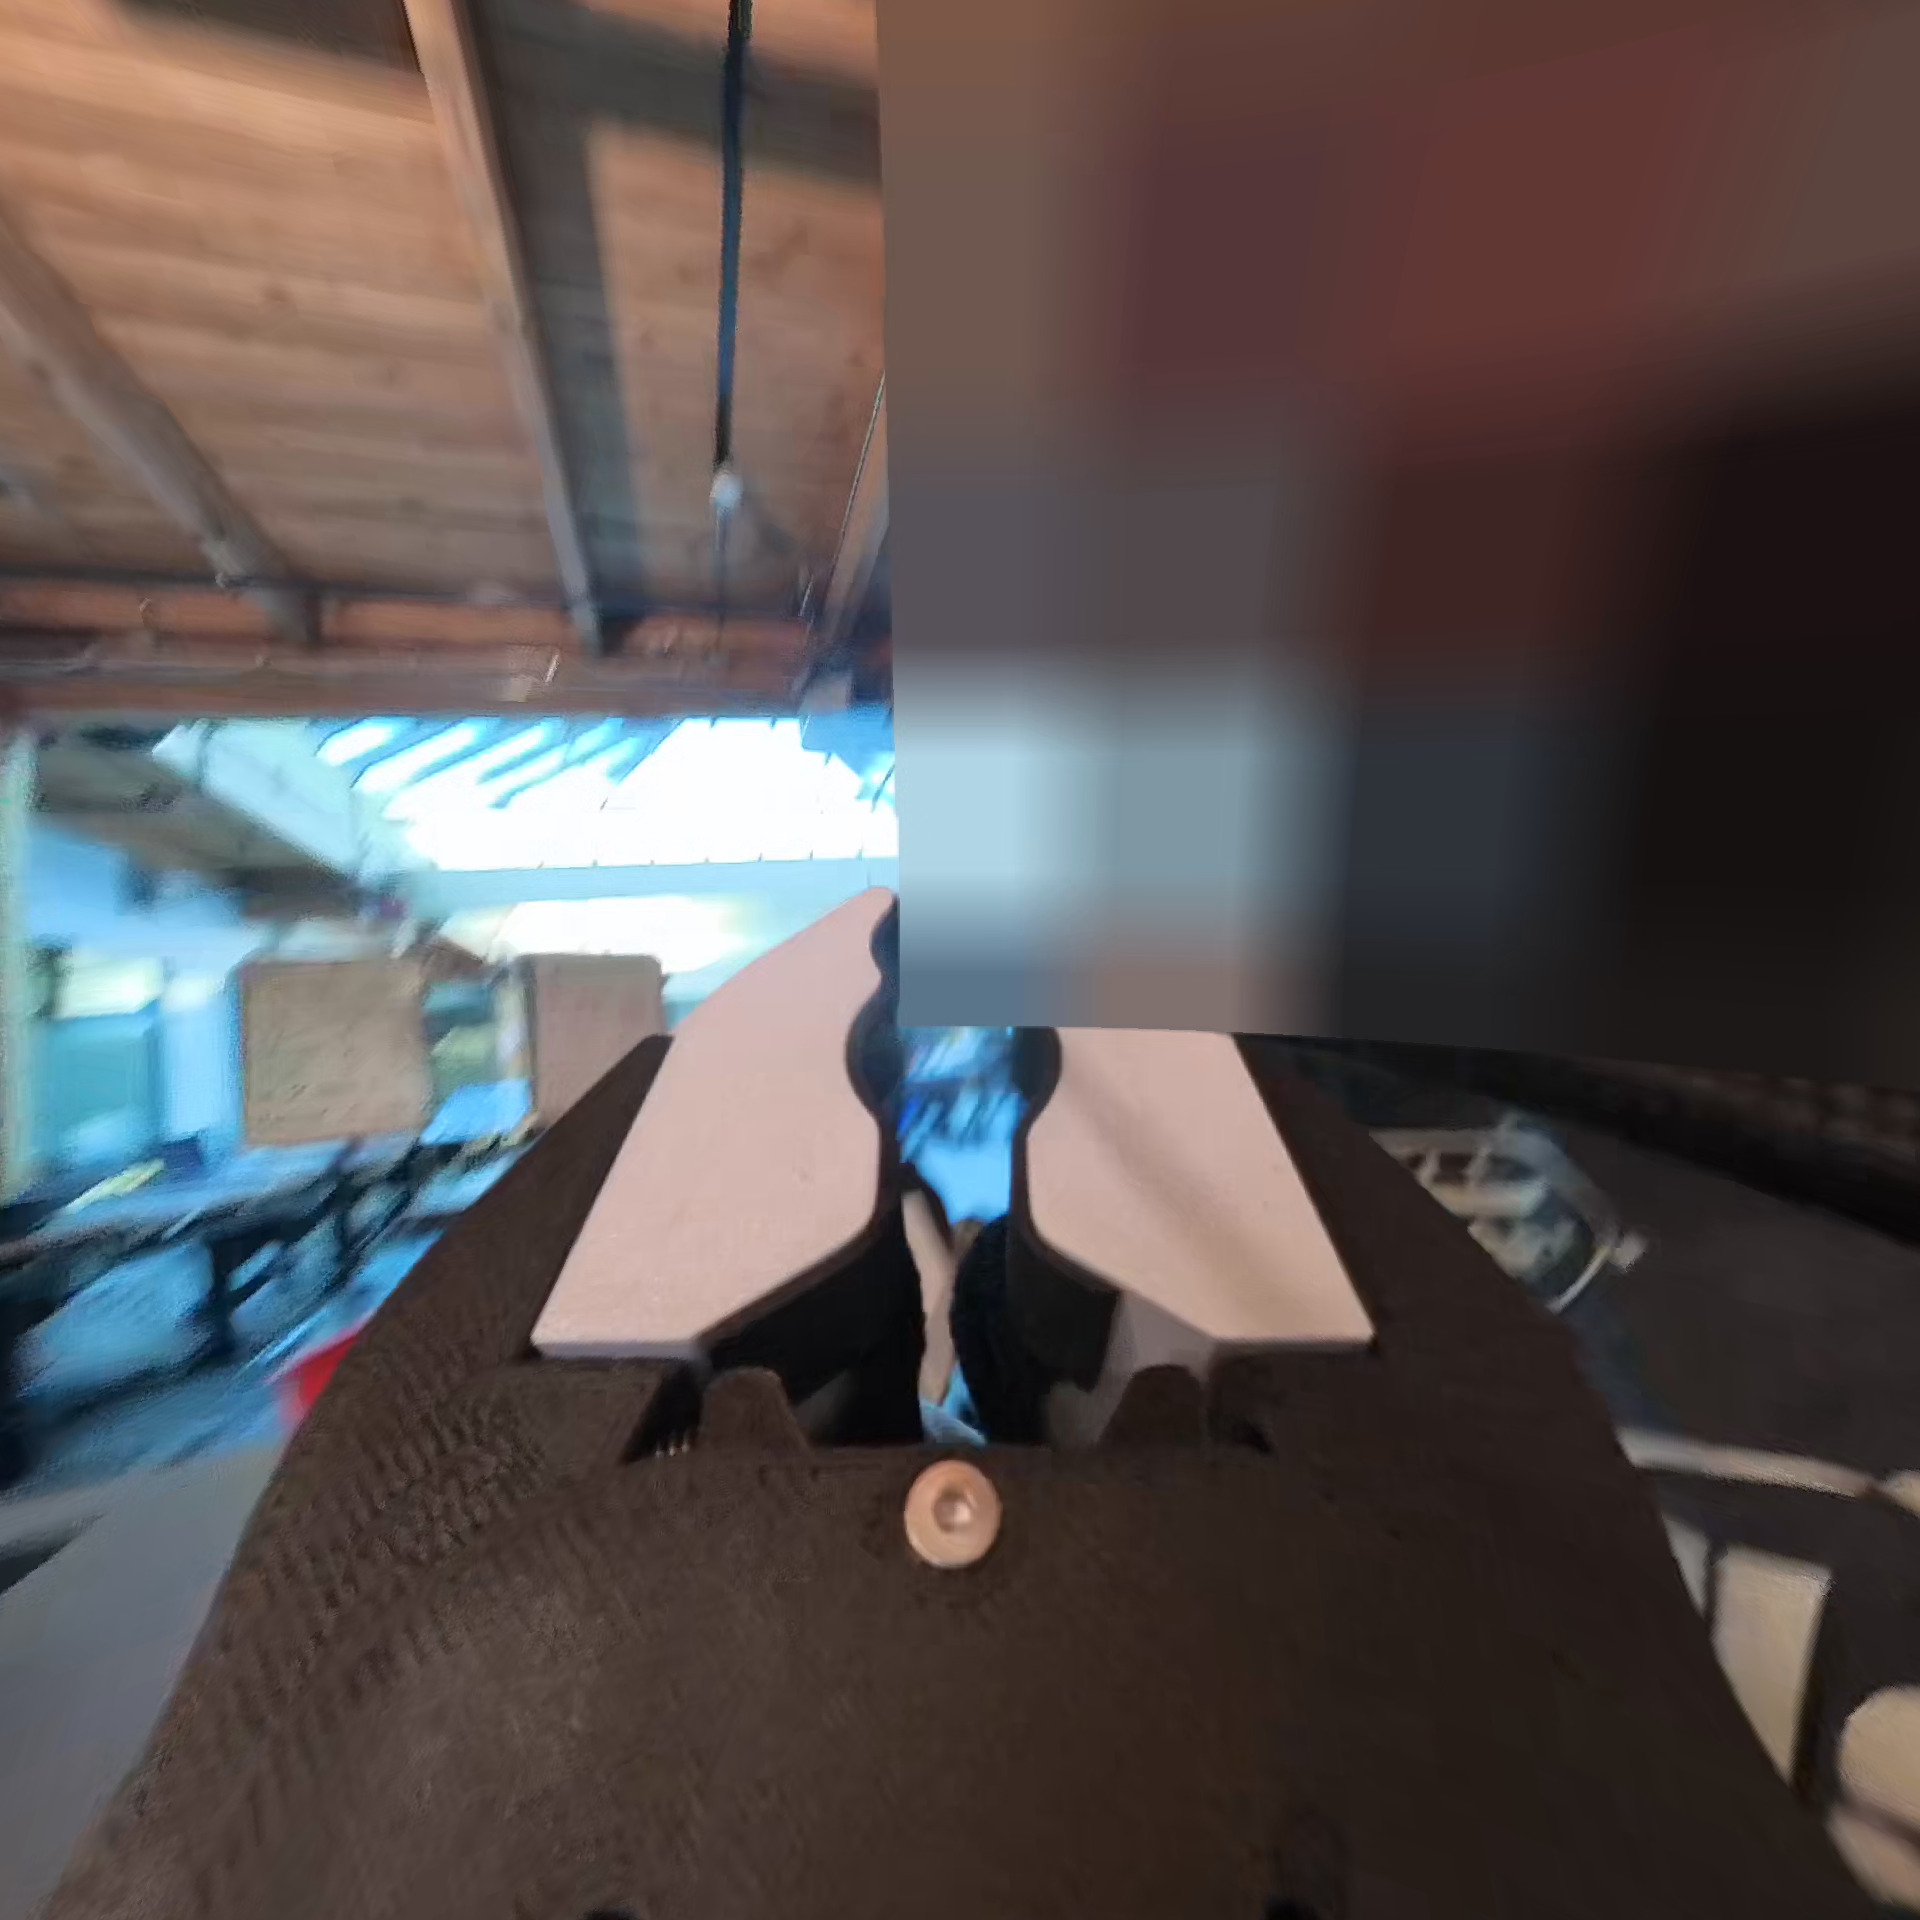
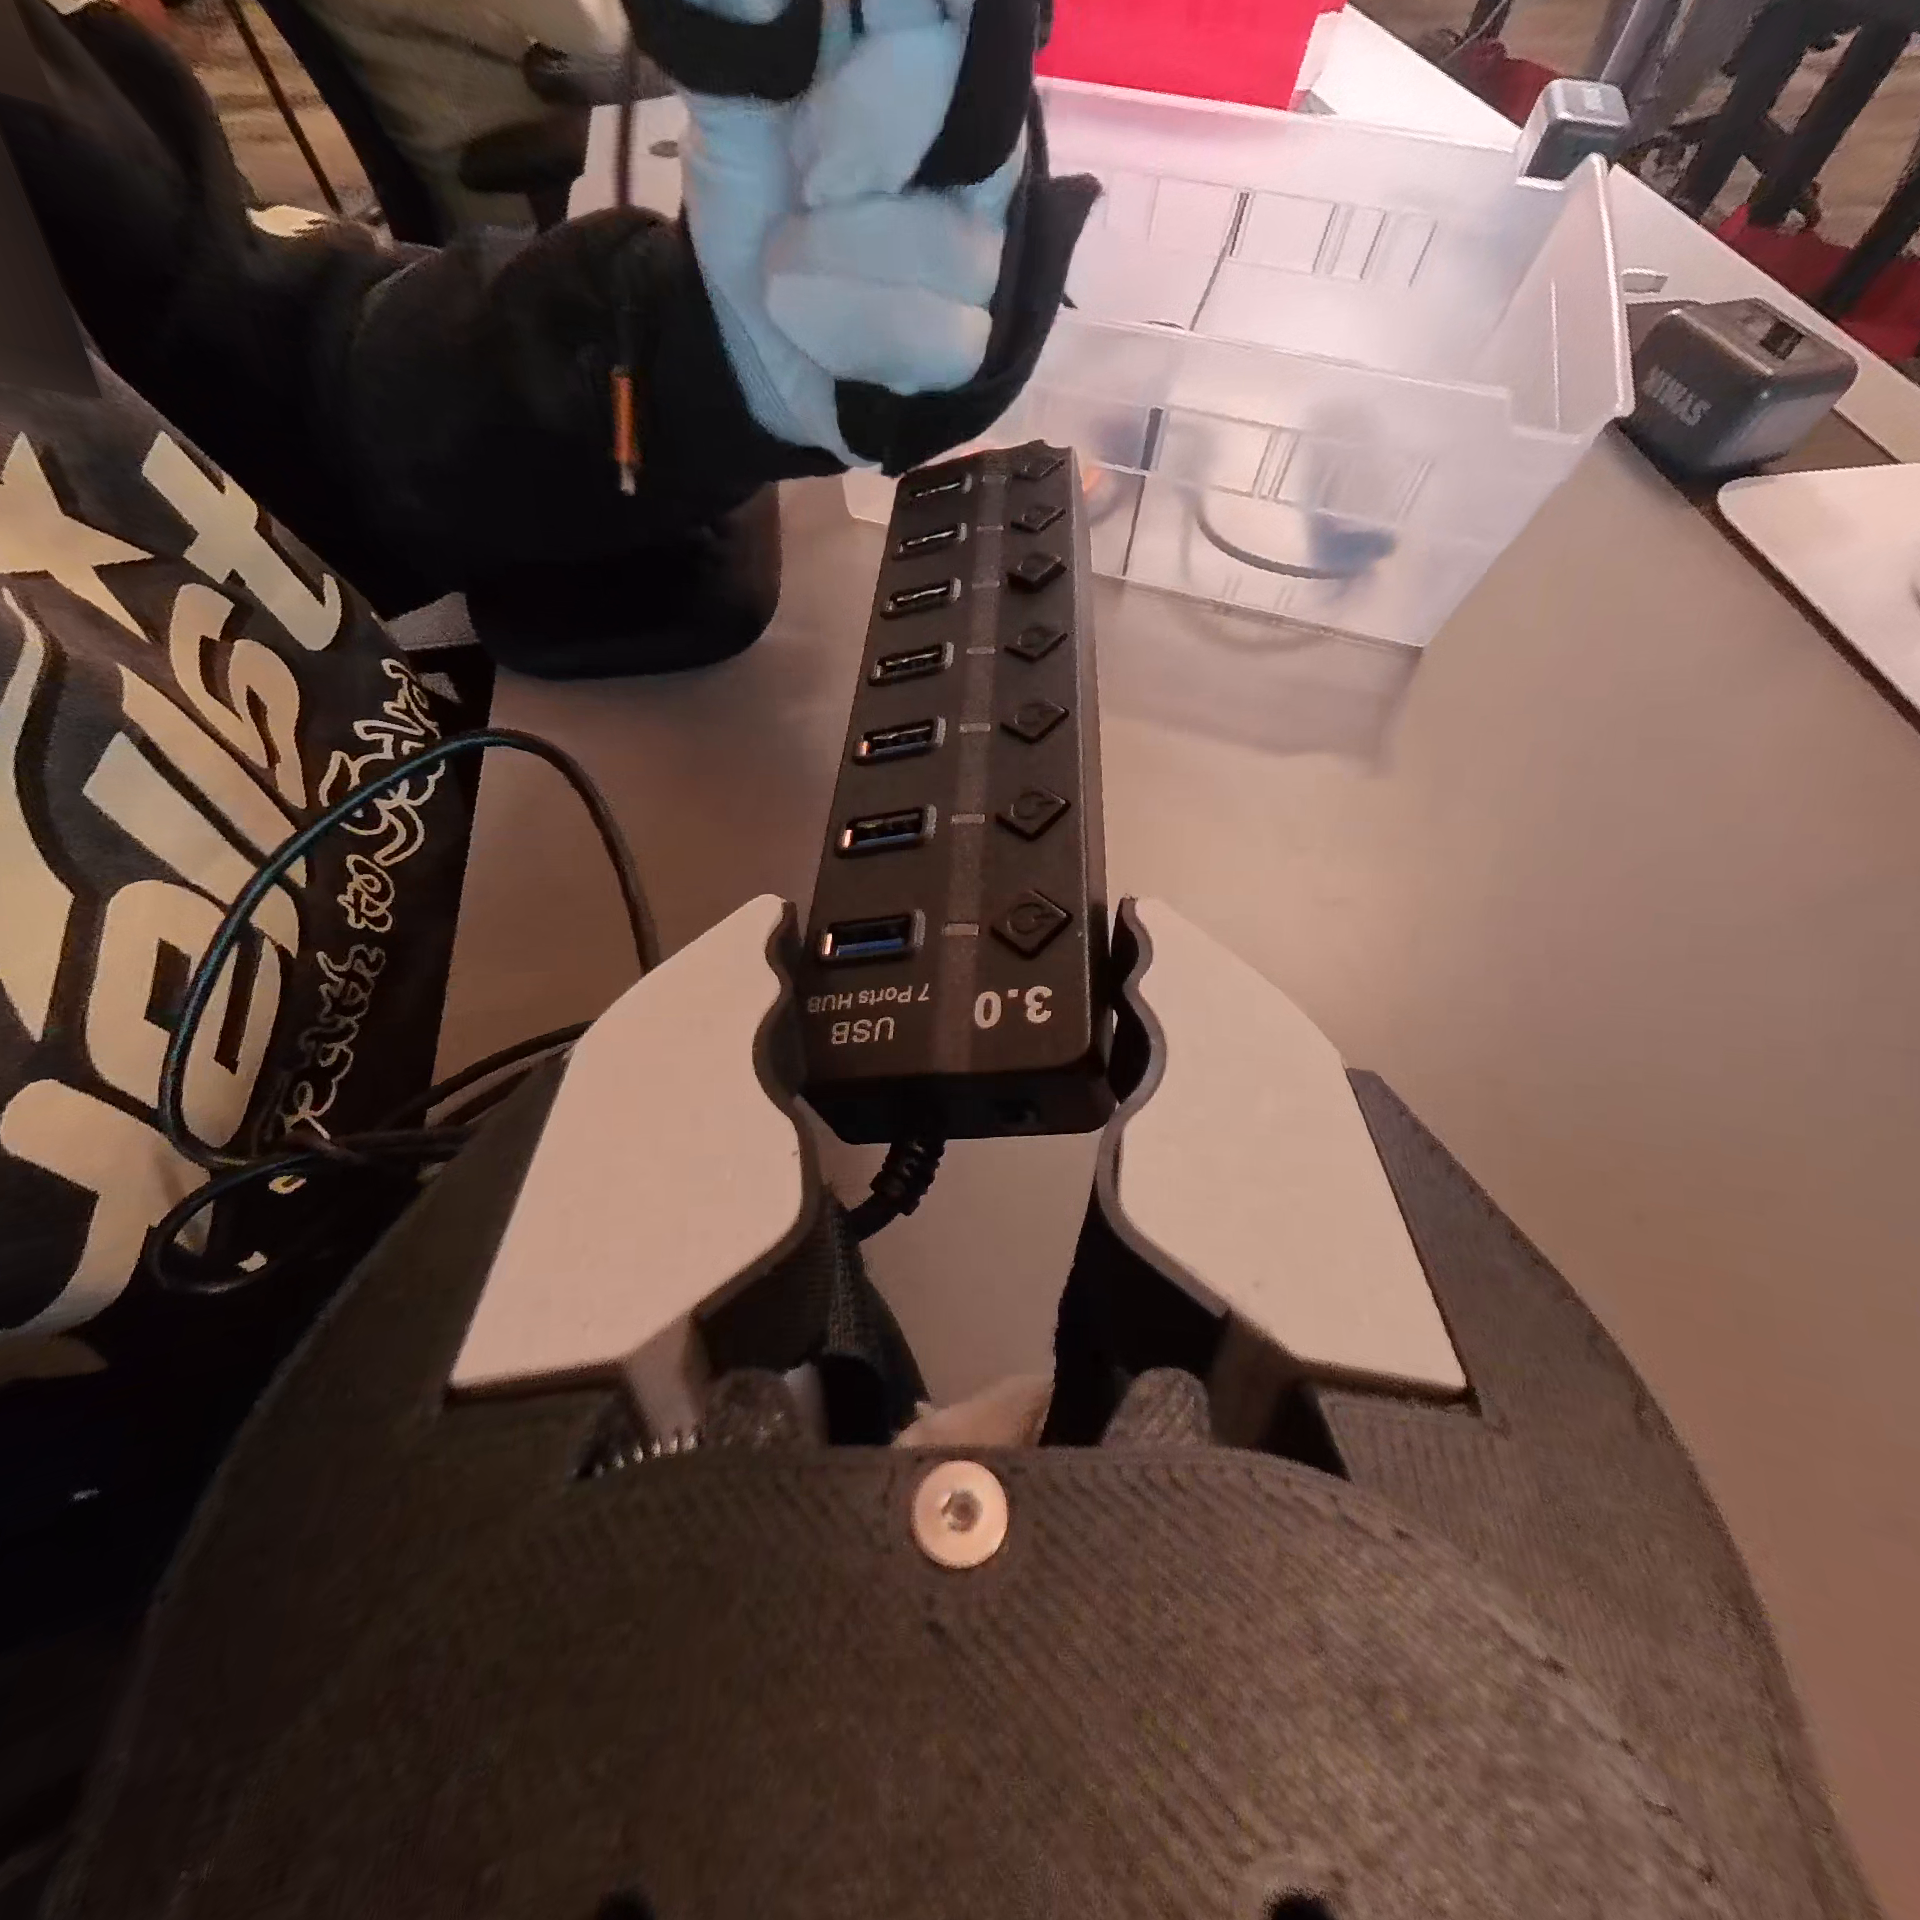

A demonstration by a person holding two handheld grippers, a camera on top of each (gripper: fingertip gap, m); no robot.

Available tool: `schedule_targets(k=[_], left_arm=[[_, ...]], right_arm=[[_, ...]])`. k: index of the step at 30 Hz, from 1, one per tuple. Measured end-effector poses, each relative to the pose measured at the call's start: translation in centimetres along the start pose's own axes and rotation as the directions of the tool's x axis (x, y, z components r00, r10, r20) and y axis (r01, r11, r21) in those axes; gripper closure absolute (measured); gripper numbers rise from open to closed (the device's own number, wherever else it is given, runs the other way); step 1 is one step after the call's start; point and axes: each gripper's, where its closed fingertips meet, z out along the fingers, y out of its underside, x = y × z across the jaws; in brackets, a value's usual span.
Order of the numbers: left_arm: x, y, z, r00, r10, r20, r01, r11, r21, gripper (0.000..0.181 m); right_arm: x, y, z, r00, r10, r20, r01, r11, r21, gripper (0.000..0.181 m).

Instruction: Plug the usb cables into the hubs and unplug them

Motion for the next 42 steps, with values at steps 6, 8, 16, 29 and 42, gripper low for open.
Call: schedule_targets(k=[6,8,16,29,42], left_arm=[[-2.0,10.3,-0.4,0.923,0.385,-0.004,-0.284,0.674,-0.682,0.164],[-1.9,12.0,-0.6,0.933,0.36,-0.017,-0.262,0.646,-0.717,0.165],[-2.3,16.1,-3.0,0.929,0.357,-0.096,-0.259,0.442,-0.859,0.164],[-2.1,18.8,-4.2,0.968,0.249,-0.043,-0.145,0.408,-0.901,0.165],[-2.9,20.5,-6.1,0.97,0.24,0.03,-0.037,0.269,-0.962,0.164]], right_arm=[[1.1,1.3,1.4,0.999,0.02,-0.044,-0.023,0.998,-0.062,0.124],[1.1,1.6,1.9,0.999,0.006,-0.051,-0.011,0.996,-0.09,0.124],[0.8,2.1,2.7,0.996,-0.02,-0.082,0.005,0.983,-0.184,0.123],[0.5,2.9,3.4,0.996,-0.037,-0.085,0.013,0.963,-0.268,0.123],[1.1,5.4,4.2,0.996,0.074,-0.059,-0.089,0.937,-0.337,0.124]])
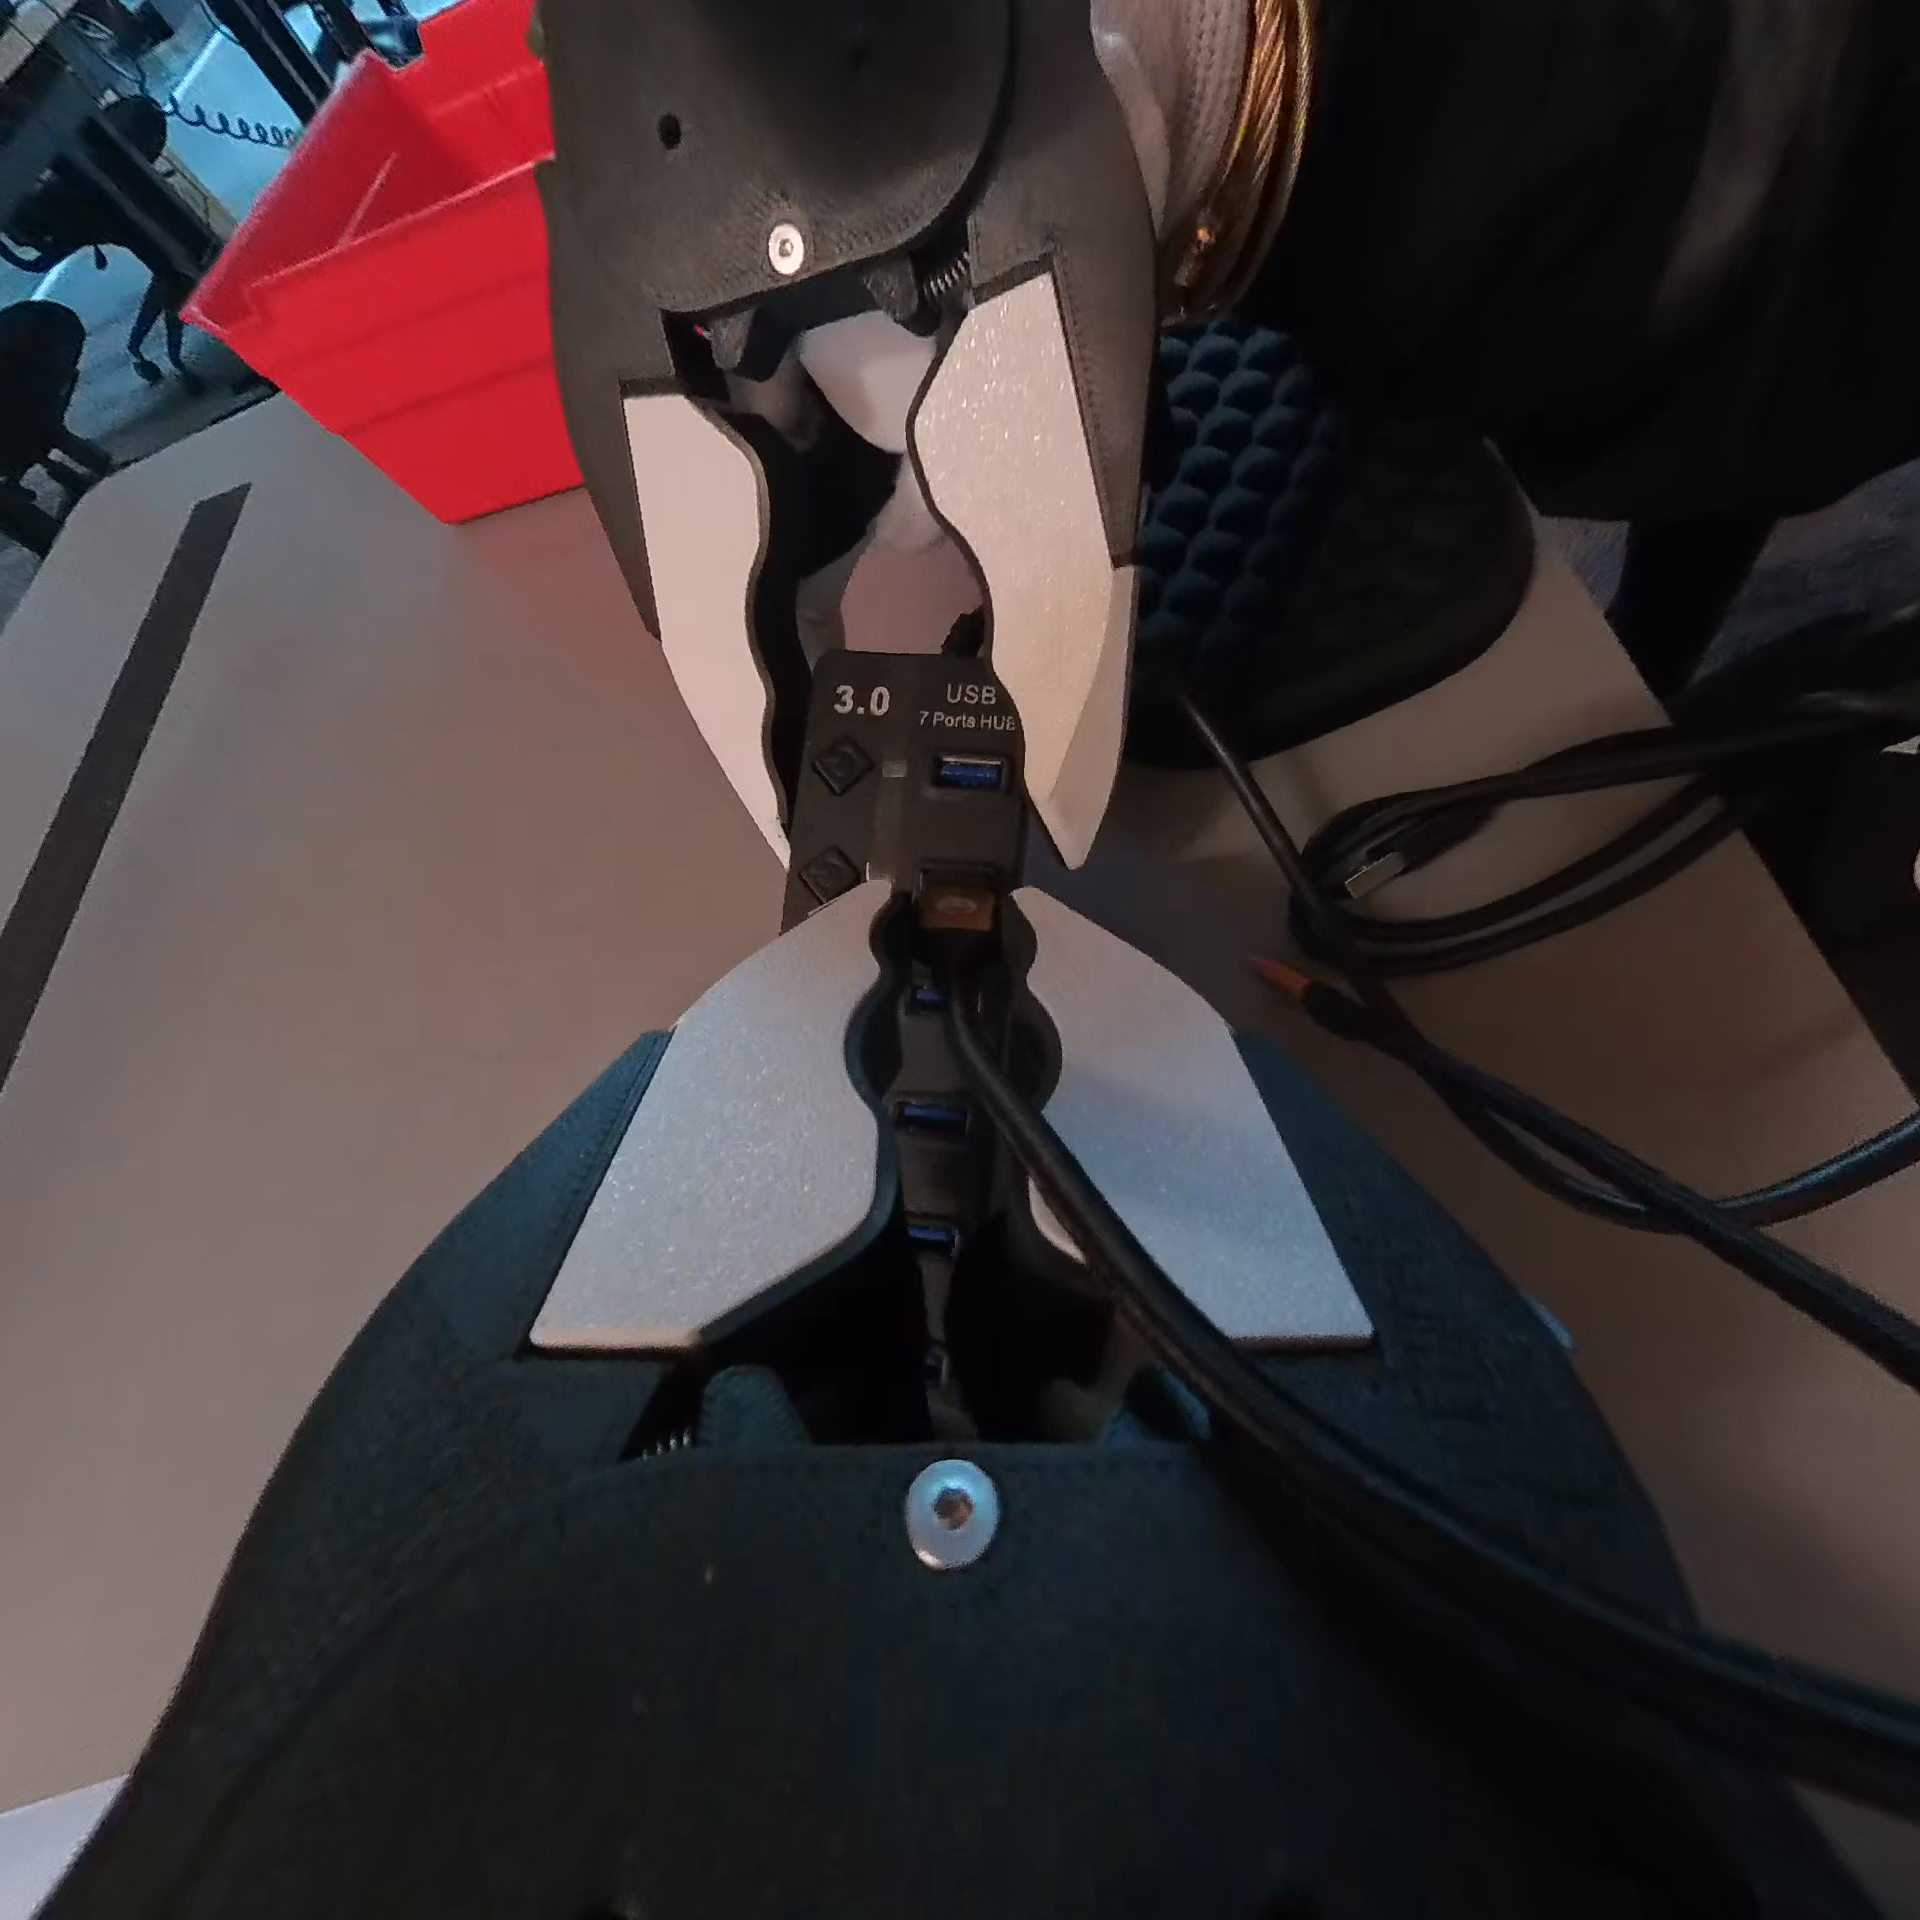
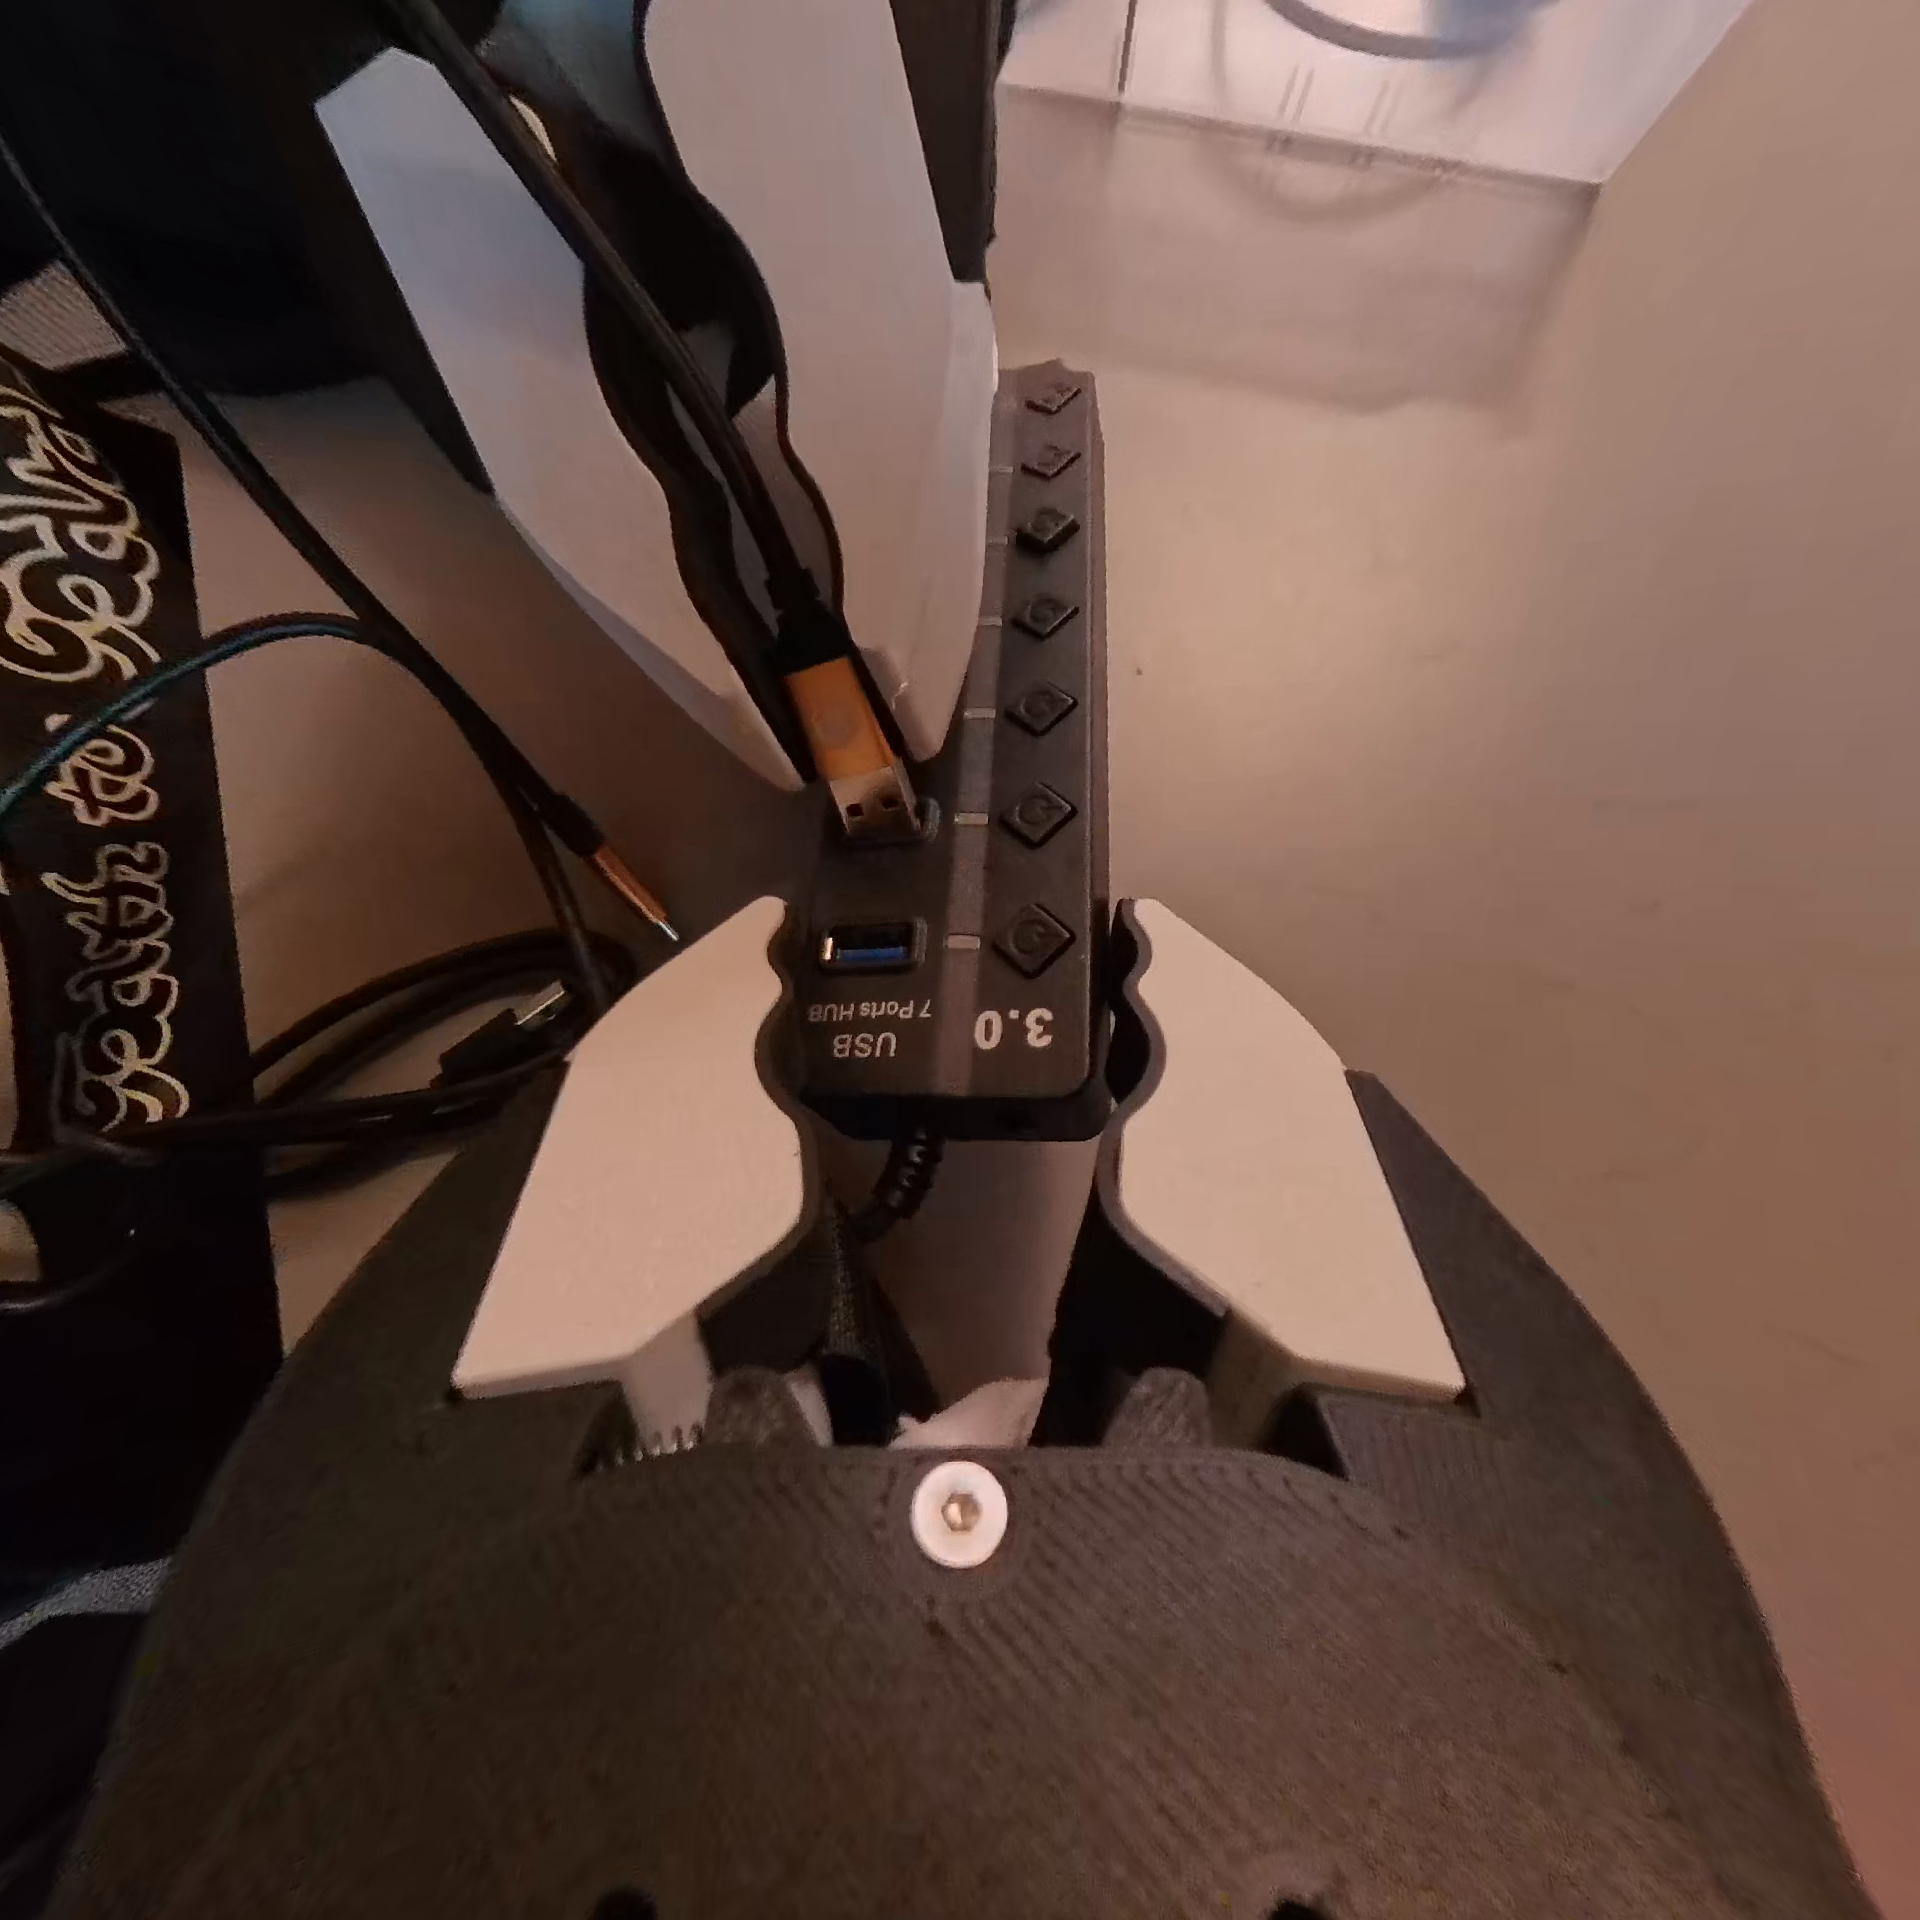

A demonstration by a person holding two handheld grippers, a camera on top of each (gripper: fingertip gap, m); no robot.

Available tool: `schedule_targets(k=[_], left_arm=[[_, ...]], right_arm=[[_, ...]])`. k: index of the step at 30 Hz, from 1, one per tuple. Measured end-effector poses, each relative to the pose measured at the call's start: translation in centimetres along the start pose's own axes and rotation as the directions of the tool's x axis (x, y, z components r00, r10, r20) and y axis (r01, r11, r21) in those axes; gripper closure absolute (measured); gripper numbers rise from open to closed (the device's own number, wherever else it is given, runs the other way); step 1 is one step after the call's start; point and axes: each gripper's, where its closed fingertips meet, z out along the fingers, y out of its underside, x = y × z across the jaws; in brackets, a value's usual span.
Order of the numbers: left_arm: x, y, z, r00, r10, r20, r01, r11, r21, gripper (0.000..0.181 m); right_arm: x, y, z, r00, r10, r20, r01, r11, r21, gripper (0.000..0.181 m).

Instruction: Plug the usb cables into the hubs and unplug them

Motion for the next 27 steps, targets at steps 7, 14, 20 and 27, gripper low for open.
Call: schedule_targets(k=[7,14,20,27], left_arm=[[0.4,0.2,-0.5,0.999,0.054,-0.002,-0.054,0.994,-0.094,0.165],[1.4,0.2,-0.6,0.996,0.022,-0.081,-0.029,0.996,-0.087,0.165],[1.4,0.8,-0.1,0.991,-0.047,-0.124,0.042,0.998,-0.041,0.164],[2.5,2.2,1.7,0.988,-0.032,-0.149,0.013,0.992,-0.128,0.163]], right_arm=[[-0.4,-0.3,0.5,1.0,-0.012,0.011,0.012,1.0,-0.015,0.124],[-1.5,-1.0,1.3,0.998,-0.03,0.058,0.031,0.999,-0.015,0.124],[-1.3,-0.2,1.8,0.998,-0.028,0.06,0.032,0.998,-0.053,0.124],[-1.5,2.1,3.6,0.995,-0.069,0.068,0.081,0.976,-0.203,0.125]])
